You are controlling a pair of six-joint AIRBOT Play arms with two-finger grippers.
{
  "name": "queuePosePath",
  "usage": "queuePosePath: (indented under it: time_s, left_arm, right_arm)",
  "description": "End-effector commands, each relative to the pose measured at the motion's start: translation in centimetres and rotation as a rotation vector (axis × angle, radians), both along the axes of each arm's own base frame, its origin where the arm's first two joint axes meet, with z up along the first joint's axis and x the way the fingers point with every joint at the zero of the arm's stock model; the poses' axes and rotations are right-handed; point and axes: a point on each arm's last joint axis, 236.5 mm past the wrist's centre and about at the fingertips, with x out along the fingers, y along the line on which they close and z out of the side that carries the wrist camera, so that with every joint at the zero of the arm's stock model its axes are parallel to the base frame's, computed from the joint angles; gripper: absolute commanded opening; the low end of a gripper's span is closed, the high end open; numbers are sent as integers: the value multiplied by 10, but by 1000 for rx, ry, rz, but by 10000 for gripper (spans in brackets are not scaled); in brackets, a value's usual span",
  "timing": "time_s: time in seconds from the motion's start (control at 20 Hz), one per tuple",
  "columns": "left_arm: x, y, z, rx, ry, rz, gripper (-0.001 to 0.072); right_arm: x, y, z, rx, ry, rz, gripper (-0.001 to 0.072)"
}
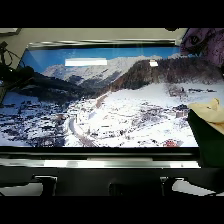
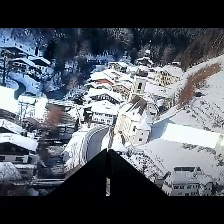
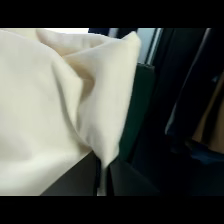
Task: Fold the clothes and pants, and hang the long-sleeved shirts on hangers.
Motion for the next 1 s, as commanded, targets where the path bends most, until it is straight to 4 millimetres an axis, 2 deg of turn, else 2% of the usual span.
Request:
queuePosePath:
  time_s: [0.0, 0.15, 0.3, 0.7, 0.8, 0.9, 0.95]
  left_arm:
    - [0, 0, 0, 0, -2, -3, 20]
    - [0, 0, 0, 0, -2, -3, 20]
    - [0, 0, 0, 0, -2, -3, 20]
    - [0, 0, 0, 0, -2, -3, 20]
    - [0, 0, 0, 0, -2, -3, 20]
    - [0, 0, 0, 0, -2, -3, 20]
    - [0, 0, 0, 0, -2, -3, 20]
  right_arm:
    - [-32, -2, -35, 38, 63, 0, 30]
    - [-47, 7, -68, 87, 114, 29, 30]
    - [-57, 13, -90, 112, 152, 42, 30]
    - [-69, 18, -116, 124, 197, 53, 36]
    - [-79, 21, -117, 134, 238, 45, 124]
    - [-93, 15, -109, 107, 304, 39, 201]
    - [-101, 12, -103, 92, 344, 33, 217]
